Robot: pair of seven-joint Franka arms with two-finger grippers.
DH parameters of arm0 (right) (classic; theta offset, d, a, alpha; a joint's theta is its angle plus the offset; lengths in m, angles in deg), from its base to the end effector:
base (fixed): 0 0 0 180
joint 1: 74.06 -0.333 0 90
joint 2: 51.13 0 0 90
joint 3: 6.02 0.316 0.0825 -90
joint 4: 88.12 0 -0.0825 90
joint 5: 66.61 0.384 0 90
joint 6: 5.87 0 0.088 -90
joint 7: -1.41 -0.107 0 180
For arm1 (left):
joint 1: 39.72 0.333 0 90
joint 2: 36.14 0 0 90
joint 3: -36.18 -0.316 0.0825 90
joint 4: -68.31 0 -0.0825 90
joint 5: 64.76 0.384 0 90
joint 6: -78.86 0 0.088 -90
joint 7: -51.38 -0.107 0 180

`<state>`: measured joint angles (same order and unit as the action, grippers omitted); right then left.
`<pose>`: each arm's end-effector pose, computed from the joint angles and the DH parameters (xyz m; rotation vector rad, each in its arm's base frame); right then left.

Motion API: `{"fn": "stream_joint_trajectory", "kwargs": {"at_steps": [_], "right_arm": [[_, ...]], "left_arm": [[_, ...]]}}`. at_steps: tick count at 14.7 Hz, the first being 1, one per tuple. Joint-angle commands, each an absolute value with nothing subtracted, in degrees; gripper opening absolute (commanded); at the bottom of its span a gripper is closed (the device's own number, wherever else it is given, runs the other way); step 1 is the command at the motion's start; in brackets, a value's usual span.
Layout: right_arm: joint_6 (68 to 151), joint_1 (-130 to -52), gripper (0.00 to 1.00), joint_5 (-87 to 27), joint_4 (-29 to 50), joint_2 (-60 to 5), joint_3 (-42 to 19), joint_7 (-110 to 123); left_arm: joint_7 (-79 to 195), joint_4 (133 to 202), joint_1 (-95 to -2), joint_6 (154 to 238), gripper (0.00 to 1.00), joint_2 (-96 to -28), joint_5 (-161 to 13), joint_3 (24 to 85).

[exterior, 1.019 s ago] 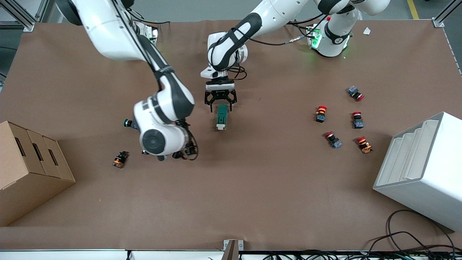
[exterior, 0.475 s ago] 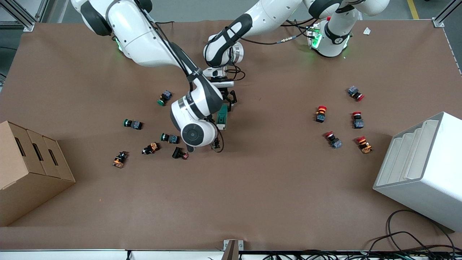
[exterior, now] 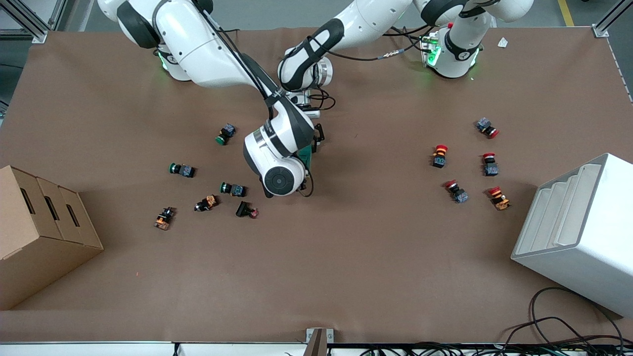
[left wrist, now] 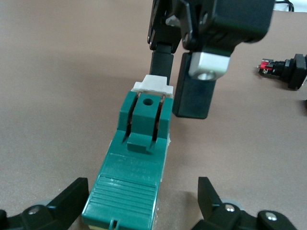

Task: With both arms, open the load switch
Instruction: 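Push the white lever shut with the right gripper while the left gripper holds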

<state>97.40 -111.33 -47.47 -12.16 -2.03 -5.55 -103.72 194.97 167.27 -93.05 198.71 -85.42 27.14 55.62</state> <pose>0.5369 0.4489 0.1965 2.2318 -1.7290 -0.6001 0.2484 -0.5923 0.0979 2.7753 0.1971 1.3785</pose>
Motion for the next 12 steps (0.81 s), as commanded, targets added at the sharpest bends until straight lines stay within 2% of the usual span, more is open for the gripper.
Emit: {"fn": "stream_joint_trajectory", "kwargs": {"at_steps": [1, 6, 12], "right_arm": [[93.8, -110.45, 1.0, -43.77, -12.89, -2.17, -3.91, -104.23], [87.92, -109.31, 1.0, -42.61, -16.84, -2.26, -3.65, -103.79], [83.25, -109.48, 1.0, -40.76, -16.76, -2.44, -3.12, -103.88]], "left_arm": [[196.14, 165.52, -93.68, 198.83, 1.0, -87.47, 26.82, 55.42], [196.23, 165.25, -93.68, 198.84, 1.0, -87.47, 26.73, 55.42], [196.49, 165.17, -93.59, 198.92, 1.0, -87.38, 26.65, 55.42]]}}
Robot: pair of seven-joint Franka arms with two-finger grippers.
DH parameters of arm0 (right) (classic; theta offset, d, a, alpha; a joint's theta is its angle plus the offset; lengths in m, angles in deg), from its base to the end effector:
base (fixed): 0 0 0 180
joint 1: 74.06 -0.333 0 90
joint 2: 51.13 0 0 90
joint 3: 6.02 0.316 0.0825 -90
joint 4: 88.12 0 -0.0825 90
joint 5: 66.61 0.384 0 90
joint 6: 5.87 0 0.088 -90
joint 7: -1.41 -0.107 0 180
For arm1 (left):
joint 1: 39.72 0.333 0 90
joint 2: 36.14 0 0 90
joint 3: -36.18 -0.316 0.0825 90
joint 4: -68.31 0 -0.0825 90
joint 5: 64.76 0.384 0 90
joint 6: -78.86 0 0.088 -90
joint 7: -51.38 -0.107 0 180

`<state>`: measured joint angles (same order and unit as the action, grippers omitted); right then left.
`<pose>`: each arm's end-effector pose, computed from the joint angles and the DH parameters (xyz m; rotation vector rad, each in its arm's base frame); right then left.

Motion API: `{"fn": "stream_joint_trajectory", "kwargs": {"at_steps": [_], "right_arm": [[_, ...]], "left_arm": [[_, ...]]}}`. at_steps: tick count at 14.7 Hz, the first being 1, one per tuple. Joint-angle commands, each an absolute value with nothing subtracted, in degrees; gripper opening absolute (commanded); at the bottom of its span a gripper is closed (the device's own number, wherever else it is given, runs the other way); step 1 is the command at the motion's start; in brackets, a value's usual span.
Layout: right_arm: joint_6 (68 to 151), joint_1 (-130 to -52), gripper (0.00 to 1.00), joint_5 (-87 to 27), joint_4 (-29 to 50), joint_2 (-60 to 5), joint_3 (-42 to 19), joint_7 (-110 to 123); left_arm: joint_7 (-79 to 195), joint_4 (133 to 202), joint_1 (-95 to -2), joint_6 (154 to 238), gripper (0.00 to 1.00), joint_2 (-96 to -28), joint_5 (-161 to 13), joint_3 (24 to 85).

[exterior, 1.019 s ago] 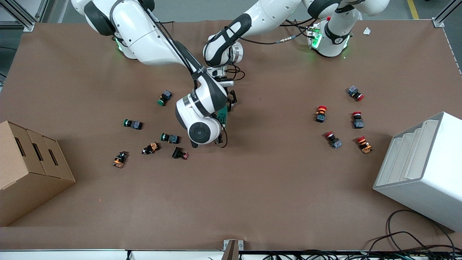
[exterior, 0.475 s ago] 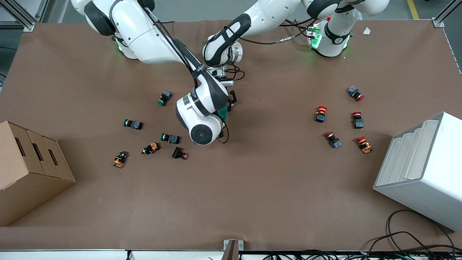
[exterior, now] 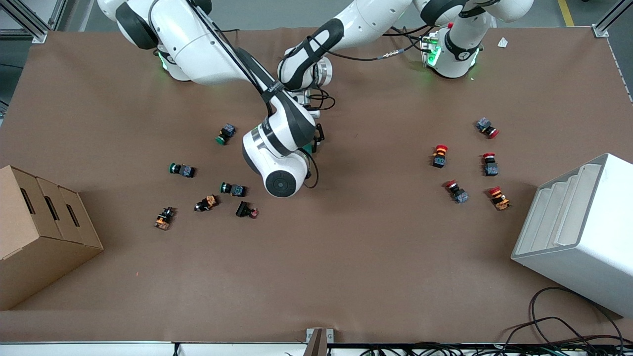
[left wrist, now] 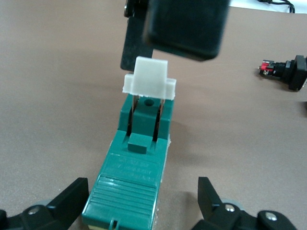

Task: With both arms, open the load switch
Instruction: 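Push the white lever shut with the right gripper while the left gripper holds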

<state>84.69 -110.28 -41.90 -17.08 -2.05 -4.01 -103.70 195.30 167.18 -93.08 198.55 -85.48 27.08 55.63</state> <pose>0.5224 0.4608 0.2297 2.1438 -1.6168 -0.8179 0.2485 -0.5925 0.0978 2.7726 0.2075 1.3797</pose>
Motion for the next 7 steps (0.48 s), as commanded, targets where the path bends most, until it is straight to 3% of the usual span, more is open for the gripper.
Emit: {"fn": "stream_joint_trajectory", "kwargs": {"at_steps": [1, 7], "right_arm": [[83.25, -109.66, 1.0, -40.85, -16.76, -2.44, -3.12, -103.88], [83.25, -111.33, 1.0, -42.34, -14.12, -2.0, -3.21, -104.05]], "left_arm": [[196.49, 165.25, -93.59, 198.84, 1.0, -87.47, 26.65, 55.42], [196.58, 165.25, -93.59, 198.84, 1.0, -87.38, 26.47, 55.42]]}}
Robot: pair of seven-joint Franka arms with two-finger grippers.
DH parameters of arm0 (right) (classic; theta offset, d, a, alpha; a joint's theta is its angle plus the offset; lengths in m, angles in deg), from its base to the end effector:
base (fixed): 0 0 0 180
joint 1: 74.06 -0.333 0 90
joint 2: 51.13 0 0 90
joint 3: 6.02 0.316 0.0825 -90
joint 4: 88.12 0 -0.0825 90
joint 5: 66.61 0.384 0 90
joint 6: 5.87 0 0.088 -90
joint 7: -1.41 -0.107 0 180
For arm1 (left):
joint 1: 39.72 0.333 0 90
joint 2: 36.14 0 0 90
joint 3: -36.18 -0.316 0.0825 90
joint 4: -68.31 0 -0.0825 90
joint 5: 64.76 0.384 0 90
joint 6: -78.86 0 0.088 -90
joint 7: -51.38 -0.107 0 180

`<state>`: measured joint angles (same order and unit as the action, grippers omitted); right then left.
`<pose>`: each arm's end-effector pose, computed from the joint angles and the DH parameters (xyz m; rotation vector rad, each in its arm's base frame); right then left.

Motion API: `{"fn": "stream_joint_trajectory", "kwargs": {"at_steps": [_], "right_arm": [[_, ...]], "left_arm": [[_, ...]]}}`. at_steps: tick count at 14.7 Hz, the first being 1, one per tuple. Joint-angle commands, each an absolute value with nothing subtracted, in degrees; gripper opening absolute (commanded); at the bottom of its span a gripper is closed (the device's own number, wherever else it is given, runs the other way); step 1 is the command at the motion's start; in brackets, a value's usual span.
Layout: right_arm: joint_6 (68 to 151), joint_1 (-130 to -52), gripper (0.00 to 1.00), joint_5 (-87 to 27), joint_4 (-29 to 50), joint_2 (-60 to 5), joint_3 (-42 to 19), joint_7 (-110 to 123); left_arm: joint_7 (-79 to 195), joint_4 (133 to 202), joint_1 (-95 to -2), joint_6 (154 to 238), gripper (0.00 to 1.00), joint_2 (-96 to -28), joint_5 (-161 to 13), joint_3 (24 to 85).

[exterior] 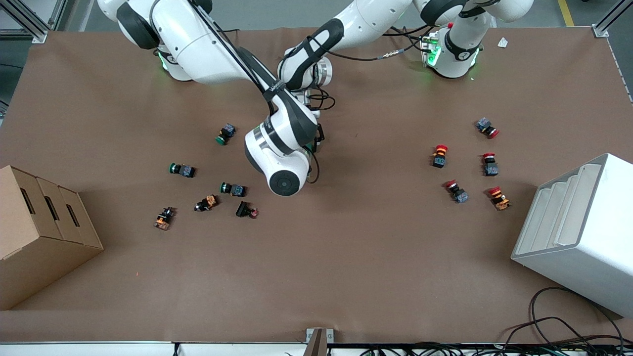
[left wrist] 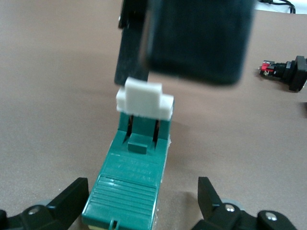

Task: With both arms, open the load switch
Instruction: 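Push the white lever shut with the right gripper while the left gripper holds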

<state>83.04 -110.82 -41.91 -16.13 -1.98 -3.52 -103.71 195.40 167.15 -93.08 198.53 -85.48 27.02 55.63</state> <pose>0.5079 0.4651 0.2223 2.1176 -1.5658 -0.8324 0.2486 -0.5926 0.0980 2.7719 0.2118 1.3791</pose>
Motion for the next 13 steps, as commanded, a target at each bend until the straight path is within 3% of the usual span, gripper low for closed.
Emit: {"fn": "stream_joint_trajectory", "kwargs": {"at_steps": [1, 13], "right_arm": [[83.34, -111.5, 1.0, -43.22, -13.77, -1.91, -3.21, -104.05], [82.73, -110.99, 1.0, -45.77, -13.5, -2.78, -3.65, -101.35]], "left_arm": [[196.58, 165.25, -93.59, 198.92, 1.0, -87.38, 26.47, 55.42], [196.23, 165.17, -93.33, 198.83, 1.0, -86.95, 26.47, 55.42]]}}
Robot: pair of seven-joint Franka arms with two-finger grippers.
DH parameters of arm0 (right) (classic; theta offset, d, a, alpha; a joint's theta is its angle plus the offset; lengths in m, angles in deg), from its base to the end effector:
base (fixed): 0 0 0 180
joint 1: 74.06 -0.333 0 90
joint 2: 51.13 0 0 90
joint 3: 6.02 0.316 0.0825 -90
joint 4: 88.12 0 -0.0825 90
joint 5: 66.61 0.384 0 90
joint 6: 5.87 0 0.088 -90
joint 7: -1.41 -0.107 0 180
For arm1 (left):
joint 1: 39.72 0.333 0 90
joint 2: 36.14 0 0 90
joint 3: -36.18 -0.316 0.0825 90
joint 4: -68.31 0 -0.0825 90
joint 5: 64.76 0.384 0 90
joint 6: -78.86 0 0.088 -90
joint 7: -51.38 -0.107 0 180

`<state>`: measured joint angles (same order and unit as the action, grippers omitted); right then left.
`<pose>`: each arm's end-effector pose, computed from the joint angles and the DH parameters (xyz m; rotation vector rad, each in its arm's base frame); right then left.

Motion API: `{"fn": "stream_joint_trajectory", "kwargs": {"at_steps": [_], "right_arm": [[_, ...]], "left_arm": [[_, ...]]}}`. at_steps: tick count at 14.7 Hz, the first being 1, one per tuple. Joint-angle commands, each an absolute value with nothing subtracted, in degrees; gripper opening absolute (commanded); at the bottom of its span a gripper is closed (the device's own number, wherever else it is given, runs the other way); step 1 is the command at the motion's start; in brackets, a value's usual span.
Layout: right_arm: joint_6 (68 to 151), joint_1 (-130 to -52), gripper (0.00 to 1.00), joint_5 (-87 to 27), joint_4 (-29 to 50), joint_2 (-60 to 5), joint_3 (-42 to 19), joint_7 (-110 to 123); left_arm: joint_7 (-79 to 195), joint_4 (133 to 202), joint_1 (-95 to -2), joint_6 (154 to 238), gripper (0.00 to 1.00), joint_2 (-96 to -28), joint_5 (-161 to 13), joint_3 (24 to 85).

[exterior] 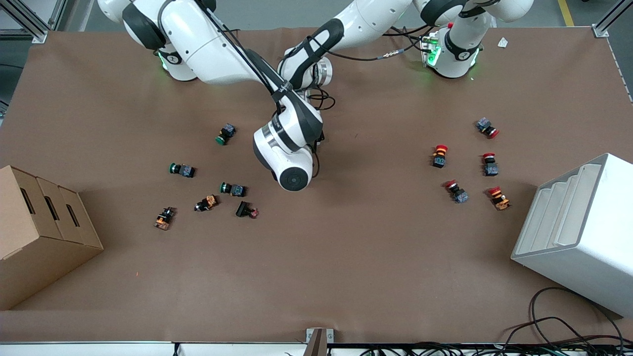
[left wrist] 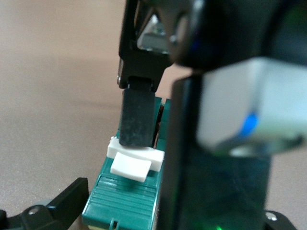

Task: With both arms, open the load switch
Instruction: 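Push the white lever shut with the right gripper while the left gripper holds, then lift the right gripper away from the switch and draw it back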

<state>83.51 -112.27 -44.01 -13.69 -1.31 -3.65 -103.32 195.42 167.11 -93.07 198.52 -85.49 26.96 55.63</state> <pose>0.4892 0.4663 0.1963 2.0995 -1.5079 -0.7820 0.2489 -0.5927 0.0981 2.7720 0.2144 1.3787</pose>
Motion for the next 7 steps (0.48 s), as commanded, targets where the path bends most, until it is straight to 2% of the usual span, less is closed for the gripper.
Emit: {"fn": "stream_joint_trajectory", "kwargs": {"at_steps": [1, 7], "right_arm": [[81.5, -109.67, 1.0, -45.95, -14.46, -3.22, -3.74, -99.42], [79.21, -100.97, 1.0, -53.58, -20.45, -4.89, -3.74, -80.55]], "left_arm": [[196.31, 165.17, -93.24, 198.83, 1.0, -86.94, 26.47, 55.42], [196.23, 165.25, -93.24, 198.83, 1.0, -86.68, 26.47, 55.51]]}}
